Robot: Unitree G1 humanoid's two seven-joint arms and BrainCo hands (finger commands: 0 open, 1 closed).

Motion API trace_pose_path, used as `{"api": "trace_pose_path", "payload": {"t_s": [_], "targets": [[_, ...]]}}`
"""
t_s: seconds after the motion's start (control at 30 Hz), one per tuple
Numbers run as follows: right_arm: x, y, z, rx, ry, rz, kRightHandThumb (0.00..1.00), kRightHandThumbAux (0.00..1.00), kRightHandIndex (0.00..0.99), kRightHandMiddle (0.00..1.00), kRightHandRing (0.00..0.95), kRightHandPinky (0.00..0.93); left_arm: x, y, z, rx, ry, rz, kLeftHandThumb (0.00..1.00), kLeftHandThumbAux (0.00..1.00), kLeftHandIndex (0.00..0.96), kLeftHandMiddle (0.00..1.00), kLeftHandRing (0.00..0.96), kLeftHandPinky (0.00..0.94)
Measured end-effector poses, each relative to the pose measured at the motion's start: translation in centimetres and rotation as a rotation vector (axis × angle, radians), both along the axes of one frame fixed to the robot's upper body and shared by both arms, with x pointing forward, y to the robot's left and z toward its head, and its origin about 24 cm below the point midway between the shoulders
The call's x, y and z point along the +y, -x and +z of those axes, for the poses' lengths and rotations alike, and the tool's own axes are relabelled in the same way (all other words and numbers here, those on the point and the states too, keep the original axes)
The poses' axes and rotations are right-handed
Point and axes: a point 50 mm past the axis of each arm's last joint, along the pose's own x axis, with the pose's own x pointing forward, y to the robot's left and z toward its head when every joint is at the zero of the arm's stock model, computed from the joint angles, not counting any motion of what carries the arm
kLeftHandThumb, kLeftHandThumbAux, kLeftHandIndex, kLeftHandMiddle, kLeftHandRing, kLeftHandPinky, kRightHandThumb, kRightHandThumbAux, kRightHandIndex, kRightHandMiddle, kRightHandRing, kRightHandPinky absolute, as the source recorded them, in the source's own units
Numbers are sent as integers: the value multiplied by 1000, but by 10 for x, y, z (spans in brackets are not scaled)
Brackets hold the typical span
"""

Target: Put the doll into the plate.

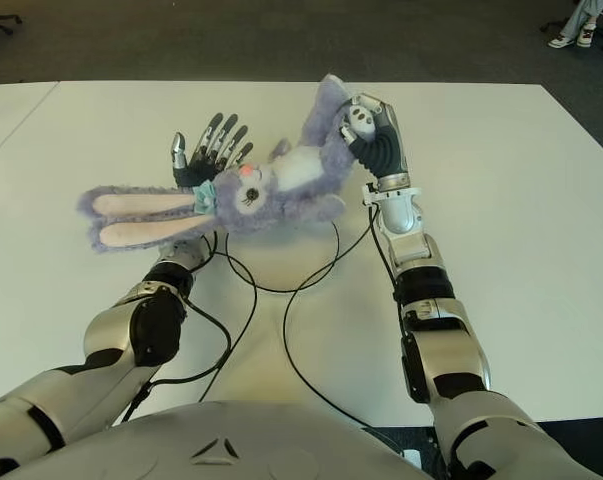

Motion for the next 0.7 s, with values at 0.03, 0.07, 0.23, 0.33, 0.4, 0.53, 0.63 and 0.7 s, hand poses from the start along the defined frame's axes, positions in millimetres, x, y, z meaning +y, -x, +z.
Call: {"api": "trace_pose_path", "payload": {"t_s": [0.03, 0.07, 0.23, 0.33, 0.4, 0.53, 0.63, 0.7], "targets": [[-1, 2, -1, 1, -2, -1, 708, 712, 440, 837, 846, 850, 0, 1, 0, -12, -5, -7, 136, 225, 0, 0, 0, 0], [-2, 4, -3, 5, -4, -3, 708, 712, 440, 836, 846, 850, 0, 2, 1, -24, -12, -13, 134, 226, 0, 0, 0, 0], [-7, 13, -14, 31, -6, -11, 708, 711, 440, 833, 847, 850, -2, 7, 2, -73, -37, -49, 125, 225, 0, 0, 0, 0], [-9, 18, -18, 42, -13, -13, 709, 711, 440, 830, 845, 848, -4, 9, 3, -94, -49, -67, 124, 227, 0, 0, 0, 0], [-10, 22, -19, 47, -15, -13, 709, 711, 440, 829, 844, 847, -5, 11, 3, -105, -55, -78, 123, 228, 0, 0, 0, 0], [-12, 27, -22, 63, -20, -12, 710, 710, 440, 826, 838, 847, -5, 12, 3, -116, -60, -87, 121, 243, 0, 0, 0, 0], [-13, 30, -26, 82, -25, -10, 710, 710, 440, 830, 843, 849, -5, 13, 3, -119, -63, -92, 122, 258, 0, 0, 0, 0], [-15, 32, -29, 100, -25, -11, 710, 710, 440, 833, 847, 850, -6, 14, 3, -121, -67, -97, 123, 265, 0, 0, 0, 0]]}}
